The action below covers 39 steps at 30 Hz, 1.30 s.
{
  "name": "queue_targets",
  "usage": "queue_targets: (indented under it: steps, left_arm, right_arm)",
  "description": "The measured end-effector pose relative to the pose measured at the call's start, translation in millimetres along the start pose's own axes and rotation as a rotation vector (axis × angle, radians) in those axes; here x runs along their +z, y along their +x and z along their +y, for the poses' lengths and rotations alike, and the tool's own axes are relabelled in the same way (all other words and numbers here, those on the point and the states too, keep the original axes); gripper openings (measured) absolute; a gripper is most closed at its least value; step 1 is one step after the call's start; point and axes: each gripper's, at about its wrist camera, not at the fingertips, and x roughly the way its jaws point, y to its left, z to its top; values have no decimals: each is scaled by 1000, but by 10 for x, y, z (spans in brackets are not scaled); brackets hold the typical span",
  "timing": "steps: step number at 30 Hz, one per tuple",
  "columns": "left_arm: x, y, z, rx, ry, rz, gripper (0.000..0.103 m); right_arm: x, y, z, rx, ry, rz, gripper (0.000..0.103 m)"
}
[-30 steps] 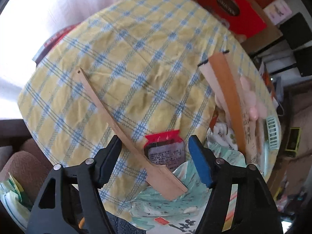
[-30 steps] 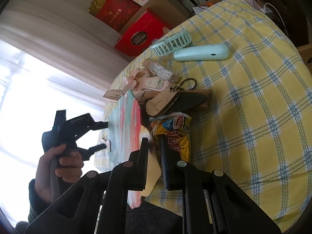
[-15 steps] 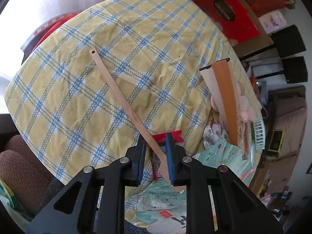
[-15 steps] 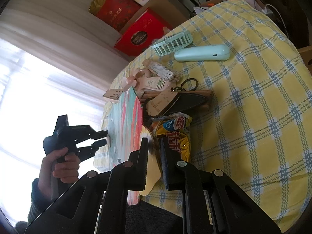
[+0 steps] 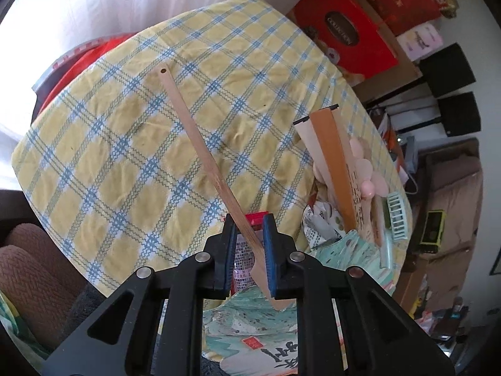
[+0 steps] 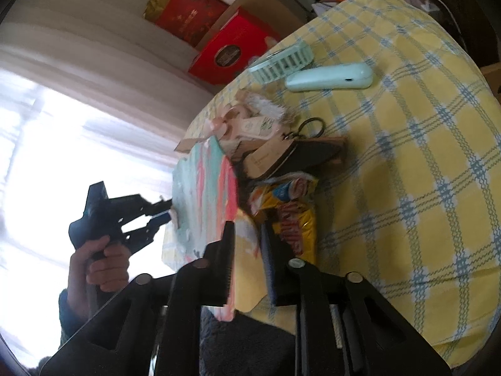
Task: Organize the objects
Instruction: 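Lift the spatula with the left tool while the right tool lifts the paper fan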
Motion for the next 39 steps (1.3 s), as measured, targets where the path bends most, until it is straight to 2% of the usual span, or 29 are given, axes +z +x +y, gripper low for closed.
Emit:
queue_targets:
  steps: [6,10,11,14,16,18,21,23,25,28,31,32,33,34,35,39]
  left_arm:
    - [13,45,171,-51,-81,27,14]
    - [43,50,193,-50,-70,39,13]
    - [48,46,192,-45,-66,41,13]
    - [41,32,219,-48,-56,49,11]
    - [34,22,237,-48,-53,48,11]
    - [29,18,256,-50,-56,47,12]
    - [27,20,276,-53,-62,48,12]
    - [29,23,281,-51,-56,45,12]
    - [19,23,294,-32,-52,26,12]
    - [26,33,362,-26,-73,14,12]
    - [-18,90,380,-73,-80,68,12]
    - [-54,120,343,-98,-65,96,11]
    - [-84,119,304,-108,-50,105,11]
    - [-114,108,249,-110,-34,115,11]
    - [-128,96,215,-113,-27,118,10]
    - [-103,20,95,-141,2,108,10]
  right_arm:
    - [-1,-34,73,92,-13,-8,34]
    - [-35,59,124,35,-60,38,34]
    - [-62,102,158,13,-86,75,34]
    - [-234,344,241,-71,-180,262,34]
    - [-321,459,246,-114,-205,327,33]
    - [-324,478,264,-95,-206,333,32]
    - [-323,466,267,-96,-206,337,31]
    - [-302,434,283,-92,-187,309,31]
    - [-259,414,350,-73,-183,279,38]
    - [-239,441,487,-98,-210,260,39]
    - [-186,482,498,8,-171,232,38]
    - [-161,505,531,74,-156,210,32]
    - [-145,506,557,89,-157,195,29]
    - [-140,518,608,82,-171,178,25]
    - [-134,520,685,40,-206,155,16]
    - [-90,458,781,38,-238,113,13]
